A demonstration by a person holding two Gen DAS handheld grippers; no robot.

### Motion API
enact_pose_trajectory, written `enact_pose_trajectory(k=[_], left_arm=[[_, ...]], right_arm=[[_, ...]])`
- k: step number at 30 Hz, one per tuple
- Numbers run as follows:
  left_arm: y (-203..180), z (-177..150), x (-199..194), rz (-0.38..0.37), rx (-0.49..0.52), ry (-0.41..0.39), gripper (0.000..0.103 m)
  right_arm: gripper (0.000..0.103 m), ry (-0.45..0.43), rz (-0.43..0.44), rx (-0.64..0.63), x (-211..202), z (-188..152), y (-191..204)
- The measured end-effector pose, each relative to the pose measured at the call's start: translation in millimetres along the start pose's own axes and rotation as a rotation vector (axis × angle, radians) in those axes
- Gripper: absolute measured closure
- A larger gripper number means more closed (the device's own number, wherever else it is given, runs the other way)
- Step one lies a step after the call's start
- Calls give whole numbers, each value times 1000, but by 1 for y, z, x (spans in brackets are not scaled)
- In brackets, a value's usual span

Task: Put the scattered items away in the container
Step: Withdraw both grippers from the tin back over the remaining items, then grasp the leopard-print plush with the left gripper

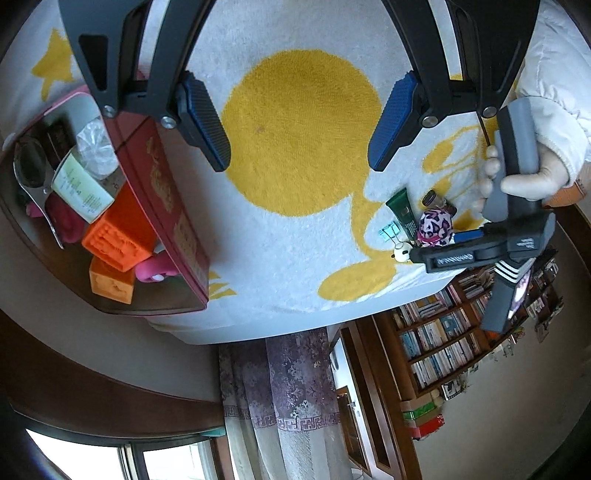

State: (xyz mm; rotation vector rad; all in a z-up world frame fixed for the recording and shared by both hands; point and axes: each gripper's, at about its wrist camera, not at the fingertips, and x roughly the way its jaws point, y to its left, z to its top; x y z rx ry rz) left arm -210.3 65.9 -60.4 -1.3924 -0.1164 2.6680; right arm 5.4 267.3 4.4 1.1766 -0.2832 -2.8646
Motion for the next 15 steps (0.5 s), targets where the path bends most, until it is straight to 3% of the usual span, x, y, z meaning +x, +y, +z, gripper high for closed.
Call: enact_pose_trajectory(k=[2, 3, 6, 15], left_arm=[[1, -2, 7, 15, 1, 10, 17], [3, -3, 10, 16, 1, 23, 35], [12, -5, 9, -13, -32, 35, 44], [31, -18, -32, -42, -50, -14, 45]], right_arm=[[23, 3, -2, 1, 1, 0, 0], [23, 5, -4, 1, 1, 0, 0], [23, 7, -8, -4, 1, 0, 1], [23, 42, 70, -36, 11, 6, 17]])
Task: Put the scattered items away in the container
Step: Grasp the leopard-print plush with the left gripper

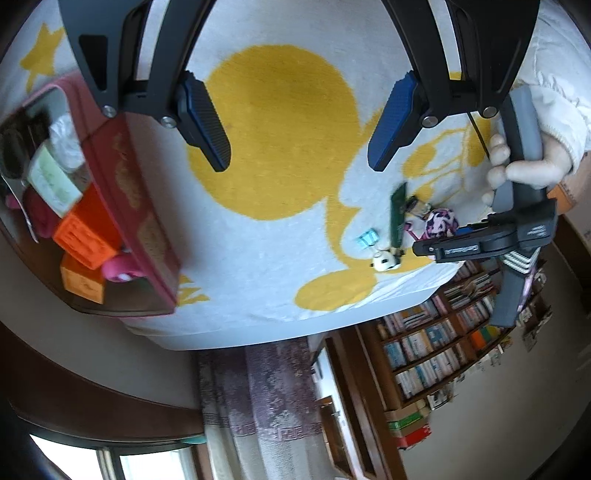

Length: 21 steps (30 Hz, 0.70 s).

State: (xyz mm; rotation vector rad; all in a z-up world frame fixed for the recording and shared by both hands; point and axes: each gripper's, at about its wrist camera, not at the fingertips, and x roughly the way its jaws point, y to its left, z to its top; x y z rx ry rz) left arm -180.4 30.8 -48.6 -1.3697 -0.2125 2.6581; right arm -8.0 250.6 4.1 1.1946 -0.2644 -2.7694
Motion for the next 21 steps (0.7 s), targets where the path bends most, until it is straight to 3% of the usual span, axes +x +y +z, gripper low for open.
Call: enact_pose_trajectory(k=[9, 14, 21], left_arm=[[42, -18, -38, -8, -81, -54, 45], [56, -28, -39, -8, -101, -52, 45], [65, -34, -43, -37, -134, -63, 45]], right_arm=[[23, 62, 97, -88, 35, 20, 40], [39, 124, 131, -124, 65, 29, 63], [51, 158, 151, -161, 97, 43, 89]])
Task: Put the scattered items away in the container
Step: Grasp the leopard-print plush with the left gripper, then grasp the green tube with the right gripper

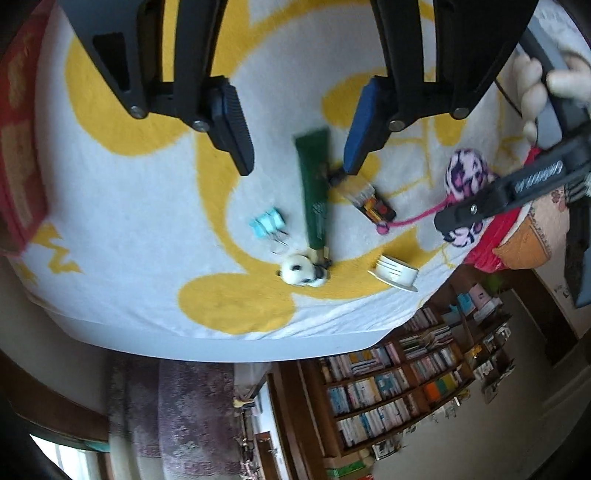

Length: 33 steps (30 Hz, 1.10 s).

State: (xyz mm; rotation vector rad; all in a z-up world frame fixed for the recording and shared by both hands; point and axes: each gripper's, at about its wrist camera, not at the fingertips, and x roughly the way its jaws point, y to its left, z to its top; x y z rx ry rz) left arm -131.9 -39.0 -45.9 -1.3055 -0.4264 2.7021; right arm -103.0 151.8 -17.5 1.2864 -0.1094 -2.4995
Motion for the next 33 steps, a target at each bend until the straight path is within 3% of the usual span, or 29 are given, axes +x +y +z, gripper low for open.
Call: enact_pose_trajectory(k=[5, 12, 16, 20, 26, 33], left_arm=[[0, -5, 2, -16, 0, 14, 45], [-1, -6, 2, -25, -2, 12, 45], [-1, -7, 5, -26, -1, 24, 45], [-1, -8, 6, -22, -4, 29, 45], [-1, -9, 6, -20, 0, 28, 45], [-4, -11, 10, -5, 9, 36, 45]], right_arm=[[60, 40, 37, -1, 30, 16, 9], [62, 69, -11, 3, 61, 36, 11], [71, 61, -65, -39, 66, 37, 18], [81, 49, -102, -78, 61, 32, 19], [81, 27, -43, -18, 35, 22, 8], [81, -66, -2, 39, -21, 8, 1]])
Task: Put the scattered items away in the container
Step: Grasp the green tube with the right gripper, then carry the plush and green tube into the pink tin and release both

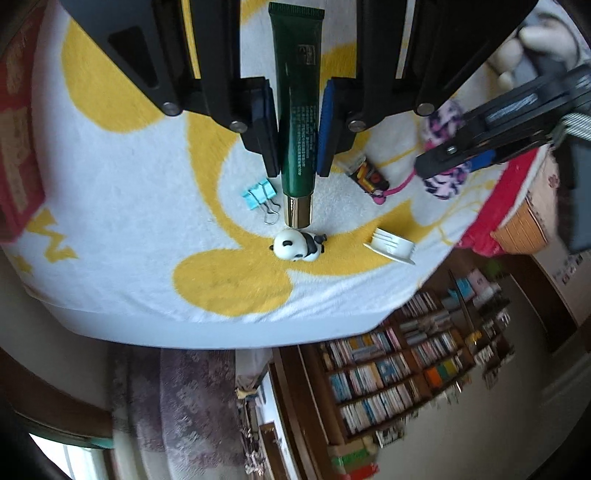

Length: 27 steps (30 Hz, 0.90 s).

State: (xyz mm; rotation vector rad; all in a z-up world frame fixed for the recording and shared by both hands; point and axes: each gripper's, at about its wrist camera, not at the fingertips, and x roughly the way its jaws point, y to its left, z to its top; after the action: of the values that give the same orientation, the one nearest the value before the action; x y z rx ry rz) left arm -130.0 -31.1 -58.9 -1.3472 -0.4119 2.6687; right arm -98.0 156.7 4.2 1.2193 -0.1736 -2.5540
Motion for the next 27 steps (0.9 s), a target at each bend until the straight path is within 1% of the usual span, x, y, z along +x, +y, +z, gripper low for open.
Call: enact_pose_trajectory(k=[5, 9, 16, 24, 27], left_arm=[[-12, -2, -9, -12, 27, -18, 45], [-28, -6, -15, -47, 49, -11, 45], [-63, -14, -22, -78, 114, 0, 45], [-117, -22, -29, -135, 204, 8, 45], [-140, -25, -31, -168, 238, 17, 45]], right_arm=[[81, -49, 1, 37, -36, -13, -11], [81, -76, -17, 62, -56, -22, -23], [81, -144, -67, 109, -100, -40, -52], [81, -247, -187, 213, -168, -63, -114], [81, -268, -237, 250, -186, -68, -141]])
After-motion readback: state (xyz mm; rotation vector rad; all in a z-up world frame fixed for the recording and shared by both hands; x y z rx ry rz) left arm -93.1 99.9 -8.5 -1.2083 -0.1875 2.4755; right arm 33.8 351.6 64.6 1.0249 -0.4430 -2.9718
